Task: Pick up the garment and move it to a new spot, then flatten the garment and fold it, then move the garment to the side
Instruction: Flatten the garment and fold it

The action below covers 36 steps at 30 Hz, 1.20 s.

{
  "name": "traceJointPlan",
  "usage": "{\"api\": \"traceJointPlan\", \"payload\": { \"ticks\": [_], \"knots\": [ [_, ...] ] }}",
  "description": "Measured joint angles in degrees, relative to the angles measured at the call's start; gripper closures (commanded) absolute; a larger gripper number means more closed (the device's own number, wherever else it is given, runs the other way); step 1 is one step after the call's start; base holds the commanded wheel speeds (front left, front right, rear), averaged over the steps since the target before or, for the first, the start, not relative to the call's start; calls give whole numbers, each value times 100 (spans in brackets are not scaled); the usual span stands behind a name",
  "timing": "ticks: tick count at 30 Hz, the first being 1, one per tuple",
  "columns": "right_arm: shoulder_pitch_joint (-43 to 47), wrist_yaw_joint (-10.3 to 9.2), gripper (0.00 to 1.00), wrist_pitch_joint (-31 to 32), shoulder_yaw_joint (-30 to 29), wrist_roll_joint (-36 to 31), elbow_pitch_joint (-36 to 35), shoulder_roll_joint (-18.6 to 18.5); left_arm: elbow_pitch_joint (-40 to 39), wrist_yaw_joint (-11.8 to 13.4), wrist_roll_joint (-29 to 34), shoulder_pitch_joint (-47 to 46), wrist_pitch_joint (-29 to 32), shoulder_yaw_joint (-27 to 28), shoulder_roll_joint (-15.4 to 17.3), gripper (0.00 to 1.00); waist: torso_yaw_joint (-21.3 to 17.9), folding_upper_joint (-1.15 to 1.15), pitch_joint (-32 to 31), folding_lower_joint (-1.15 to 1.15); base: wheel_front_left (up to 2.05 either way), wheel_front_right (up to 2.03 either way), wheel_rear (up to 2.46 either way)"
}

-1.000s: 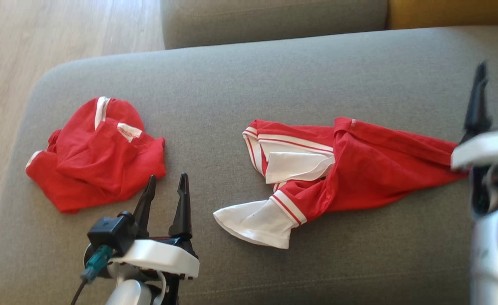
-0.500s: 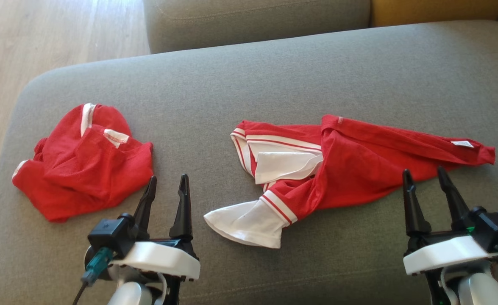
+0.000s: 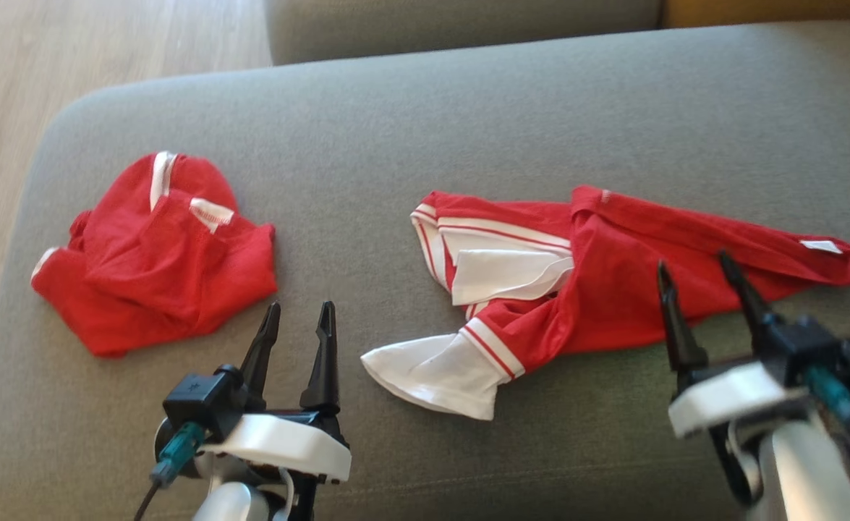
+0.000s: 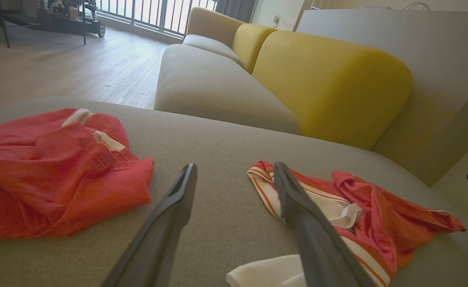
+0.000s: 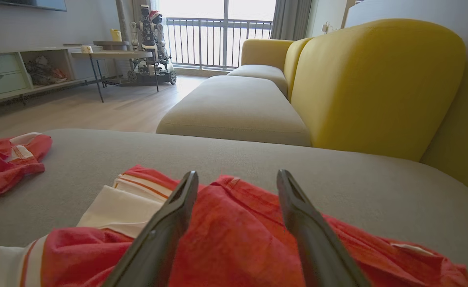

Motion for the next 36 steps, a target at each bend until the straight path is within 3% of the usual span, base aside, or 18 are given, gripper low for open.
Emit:
{"api": "traceJointPlan", "payload": {
  "ticks": [8,15,21,36],
  "knots": [
    [-1379,1,0,334,-158,-766,778,-32,31,-41,-1,-380,0,-15,-8,0,329,0,406,0,0,0,0],
    [-2048,1,0,692,-325,-1016,2086,-480,-13,-26,-38,-588,0,-58,-19,0,730,0,694,0,0,0,0],
    [-2297,1,0,681,-370,-1329,2688,-754,-14,-8,-62,-585,0,-62,-19,0,1013,0,851,0,0,0,0],
    [-2740,1,0,392,-381,-1841,3423,-843,-19,-10,-60,-619,0,-67,-20,0,1006,0,980,0,0,0,0]
  ]
}}
